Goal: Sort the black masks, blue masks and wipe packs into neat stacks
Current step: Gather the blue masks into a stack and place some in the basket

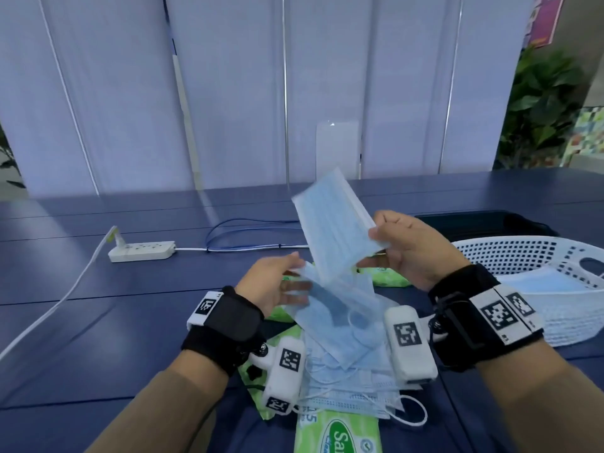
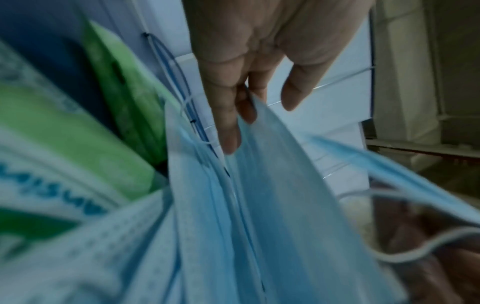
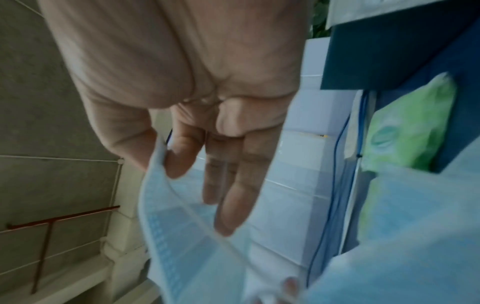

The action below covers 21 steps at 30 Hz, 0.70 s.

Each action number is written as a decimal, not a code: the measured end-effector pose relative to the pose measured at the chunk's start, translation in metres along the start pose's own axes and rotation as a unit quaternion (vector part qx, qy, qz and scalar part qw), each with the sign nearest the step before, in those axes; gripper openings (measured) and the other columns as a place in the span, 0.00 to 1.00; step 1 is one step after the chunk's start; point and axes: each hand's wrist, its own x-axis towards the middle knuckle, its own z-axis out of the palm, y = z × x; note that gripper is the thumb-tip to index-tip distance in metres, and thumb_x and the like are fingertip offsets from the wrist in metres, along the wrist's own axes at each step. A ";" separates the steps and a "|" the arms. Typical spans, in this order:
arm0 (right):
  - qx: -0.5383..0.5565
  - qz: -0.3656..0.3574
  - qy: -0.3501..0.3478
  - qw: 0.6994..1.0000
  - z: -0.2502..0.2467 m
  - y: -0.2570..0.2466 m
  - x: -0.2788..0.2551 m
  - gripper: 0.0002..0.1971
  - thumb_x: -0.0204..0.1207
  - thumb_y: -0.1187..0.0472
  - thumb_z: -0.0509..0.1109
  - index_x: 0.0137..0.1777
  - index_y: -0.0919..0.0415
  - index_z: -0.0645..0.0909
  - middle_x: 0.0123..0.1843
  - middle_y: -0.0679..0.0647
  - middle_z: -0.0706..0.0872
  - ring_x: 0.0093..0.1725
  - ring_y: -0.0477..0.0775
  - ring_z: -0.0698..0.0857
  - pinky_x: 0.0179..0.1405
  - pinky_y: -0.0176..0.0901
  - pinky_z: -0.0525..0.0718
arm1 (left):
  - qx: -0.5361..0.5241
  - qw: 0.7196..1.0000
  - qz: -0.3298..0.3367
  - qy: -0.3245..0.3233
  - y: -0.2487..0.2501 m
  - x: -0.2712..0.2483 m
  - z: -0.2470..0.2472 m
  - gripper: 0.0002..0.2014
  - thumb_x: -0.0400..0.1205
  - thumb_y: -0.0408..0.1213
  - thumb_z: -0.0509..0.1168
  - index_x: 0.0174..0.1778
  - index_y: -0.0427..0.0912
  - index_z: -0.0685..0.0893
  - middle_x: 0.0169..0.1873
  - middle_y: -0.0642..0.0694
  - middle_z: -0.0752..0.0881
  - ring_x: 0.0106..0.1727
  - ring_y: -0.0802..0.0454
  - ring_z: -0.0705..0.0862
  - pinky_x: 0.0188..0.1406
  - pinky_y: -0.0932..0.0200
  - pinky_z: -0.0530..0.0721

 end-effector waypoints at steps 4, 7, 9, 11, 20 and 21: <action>-0.031 0.041 -0.005 0.999 0.009 0.001 -0.001 0.17 0.79 0.72 0.60 0.29 0.57 0.70 0.31 0.55 0.80 0.28 0.56 0.87 0.28 0.42 0.87 | 0.005 0.996 -0.021 -0.085 -0.005 -0.007 0.008 0.25 0.84 0.54 0.56 0.58 0.34 0.83 0.50 0.37 0.87 0.44 0.39 0.88 0.37 0.48 0.88; -0.164 0.111 0.015 0.980 0.007 0.014 0.000 0.13 0.78 0.72 0.60 0.33 0.60 0.69 0.30 0.56 0.76 0.25 0.61 0.86 0.16 0.37 0.77 | -0.068 0.994 0.068 -0.049 0.005 -0.006 0.015 0.30 0.80 0.62 0.53 0.58 0.39 0.82 0.51 0.37 0.85 0.45 0.44 0.85 0.38 0.49 0.87; -0.250 0.125 0.007 0.960 0.004 0.021 -0.001 0.14 0.78 0.71 0.60 0.32 0.59 0.67 0.23 0.52 0.76 0.27 0.61 0.84 0.17 0.36 0.74 | -0.100 0.989 0.098 -0.051 0.013 -0.006 0.015 0.39 0.69 0.69 0.50 0.58 0.38 0.82 0.49 0.37 0.82 0.47 0.45 0.83 0.43 0.48 0.86; -0.288 0.127 0.000 0.949 0.004 0.023 -0.002 0.14 0.78 0.70 0.61 0.33 0.58 0.66 0.19 0.51 0.80 0.27 0.58 0.86 0.19 0.37 0.74 | -0.103 0.985 0.130 -0.043 0.020 -0.009 0.013 0.42 0.68 0.69 0.52 0.63 0.36 0.81 0.51 0.37 0.81 0.51 0.43 0.80 0.51 0.45 0.84; -0.240 0.056 -0.050 0.968 0.007 0.023 -0.002 0.12 0.74 0.73 0.69 0.50 0.59 0.73 0.24 0.53 0.79 0.22 0.52 0.78 0.23 0.41 0.74 | -0.044 0.945 0.316 0.073 0.039 -0.020 0.005 0.12 0.74 0.19 0.63 0.40 0.42 0.76 0.38 0.45 0.83 0.37 0.51 0.83 0.39 0.54 0.83; -0.234 0.057 -0.056 0.969 0.006 0.024 -0.001 0.13 0.74 0.72 0.70 0.53 0.59 0.73 0.24 0.52 0.80 0.22 0.51 0.77 0.24 0.41 0.74 | -0.051 0.941 0.327 0.065 0.042 -0.022 0.003 0.12 0.70 0.20 0.63 0.41 0.43 0.77 0.37 0.47 0.85 0.39 0.51 0.83 0.40 0.54 0.83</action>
